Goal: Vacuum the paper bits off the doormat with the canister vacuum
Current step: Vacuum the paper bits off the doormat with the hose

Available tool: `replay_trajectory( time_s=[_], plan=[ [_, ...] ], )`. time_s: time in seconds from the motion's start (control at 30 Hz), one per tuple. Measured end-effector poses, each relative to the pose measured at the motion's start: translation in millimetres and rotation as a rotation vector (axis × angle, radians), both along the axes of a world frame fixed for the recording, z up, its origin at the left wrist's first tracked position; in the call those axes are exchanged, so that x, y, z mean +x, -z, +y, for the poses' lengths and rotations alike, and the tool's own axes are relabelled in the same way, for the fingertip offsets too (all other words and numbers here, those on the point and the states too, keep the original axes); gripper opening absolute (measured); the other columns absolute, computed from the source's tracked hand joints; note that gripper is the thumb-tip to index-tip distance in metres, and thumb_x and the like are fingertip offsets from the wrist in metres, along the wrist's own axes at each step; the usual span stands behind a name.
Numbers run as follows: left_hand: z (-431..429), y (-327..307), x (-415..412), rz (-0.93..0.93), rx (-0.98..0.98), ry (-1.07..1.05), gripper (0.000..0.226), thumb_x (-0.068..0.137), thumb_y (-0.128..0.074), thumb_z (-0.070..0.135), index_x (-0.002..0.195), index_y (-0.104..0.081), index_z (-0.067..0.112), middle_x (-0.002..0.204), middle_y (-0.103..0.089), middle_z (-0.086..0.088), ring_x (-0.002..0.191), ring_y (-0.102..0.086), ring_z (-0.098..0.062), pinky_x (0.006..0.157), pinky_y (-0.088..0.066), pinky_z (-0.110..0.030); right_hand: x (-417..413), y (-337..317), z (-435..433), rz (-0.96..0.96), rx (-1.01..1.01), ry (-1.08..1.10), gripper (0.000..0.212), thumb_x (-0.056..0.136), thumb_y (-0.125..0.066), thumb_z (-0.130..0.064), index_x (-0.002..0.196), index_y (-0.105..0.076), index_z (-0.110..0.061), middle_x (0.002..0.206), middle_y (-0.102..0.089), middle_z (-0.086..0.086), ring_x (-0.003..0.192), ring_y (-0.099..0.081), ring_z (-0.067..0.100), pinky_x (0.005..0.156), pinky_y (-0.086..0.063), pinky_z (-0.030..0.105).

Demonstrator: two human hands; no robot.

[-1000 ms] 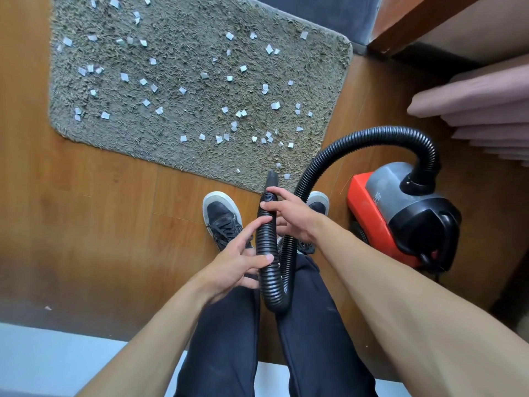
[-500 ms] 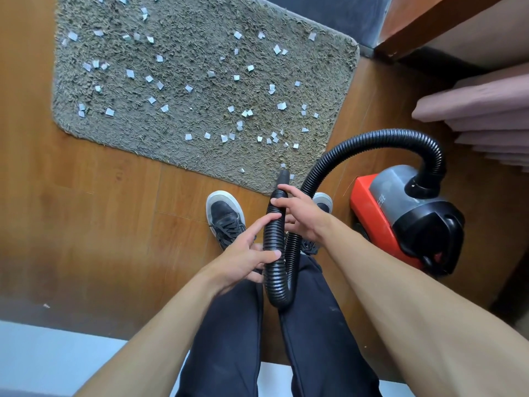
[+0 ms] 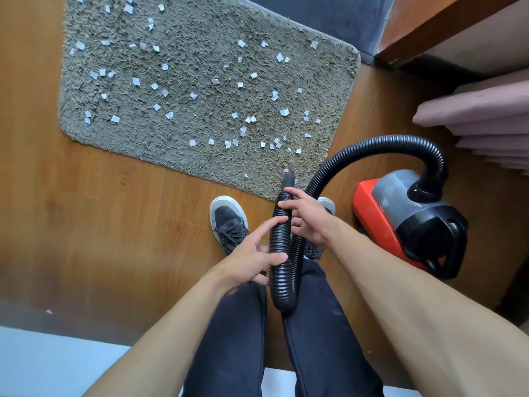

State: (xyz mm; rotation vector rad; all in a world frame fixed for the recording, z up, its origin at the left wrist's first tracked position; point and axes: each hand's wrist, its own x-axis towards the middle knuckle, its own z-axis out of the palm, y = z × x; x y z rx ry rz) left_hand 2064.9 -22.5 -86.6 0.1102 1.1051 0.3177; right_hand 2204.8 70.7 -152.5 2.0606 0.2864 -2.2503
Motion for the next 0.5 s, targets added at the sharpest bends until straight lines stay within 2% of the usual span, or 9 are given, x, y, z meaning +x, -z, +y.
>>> replay_trajectory(
  time_s=[0.17, 0.23, 0.33, 0.5],
  plan=[
    [3.4, 5.5, -5.5, 0.015, 0.006, -0.026, 0.067, 0.095, -0.059, 0.003, 0.134, -0.045, 0.055, 0.087, -0.068, -0.004, 0.091, -0.065, -0.032, 0.078, -0.056, -0.044, -12.1, 3.6, 8.1, -0.006, 0.035, -0.009, 0.05, 0.089, -0.061, -0.007, 0.133, -0.053, -0.029, 0.094, -0.066, 0.007, 0.061, -0.063, 0.015, 0.055, -0.053, 0.027],
    [4.8, 6.4, -7.3, 0.023, 0.011, -0.022, 0.067, 0.095, -0.059, 0.003, 0.134, -0.045, 0.056, 0.09, -0.068, -0.006, 0.089, -0.065, -0.03, 0.077, -0.056, -0.044, -14.2, 4.9, 9.3, -0.01, 0.036, -0.017, 0.051, 0.089, -0.061, -0.007, 0.134, -0.052, -0.029, 0.096, -0.066, 0.008, 0.061, -0.063, 0.015, 0.054, -0.052, 0.027],
    [4.2, 5.5, -8.0, 0.026, 0.023, -0.019, 0.067, 0.094, -0.06, 0.003, 0.135, -0.045, 0.055, 0.091, -0.068, -0.006, 0.085, -0.065, -0.026, 0.071, -0.056, -0.037, -15.3, 4.4, 8.5, -0.019, 0.031, -0.02, 0.051, 0.089, -0.061, -0.008, 0.134, -0.052, -0.029, 0.096, -0.066, 0.009, 0.062, -0.063, 0.016, 0.054, -0.052, 0.027],
    [-3.3, 1.7, -3.5, 0.022, 0.026, -0.001, 0.068, 0.094, -0.06, 0.002, 0.135, -0.045, 0.054, 0.088, -0.067, -0.004, 0.079, -0.062, -0.021, 0.079, -0.055, -0.044, -10.3, 0.1, -1.4, -0.049, 0.009, -0.014, 0.049, 0.09, -0.059, -0.007, 0.134, -0.05, -0.028, 0.09, -0.064, 0.006, 0.064, -0.061, 0.017, 0.057, -0.054, 0.03]
  ],
)
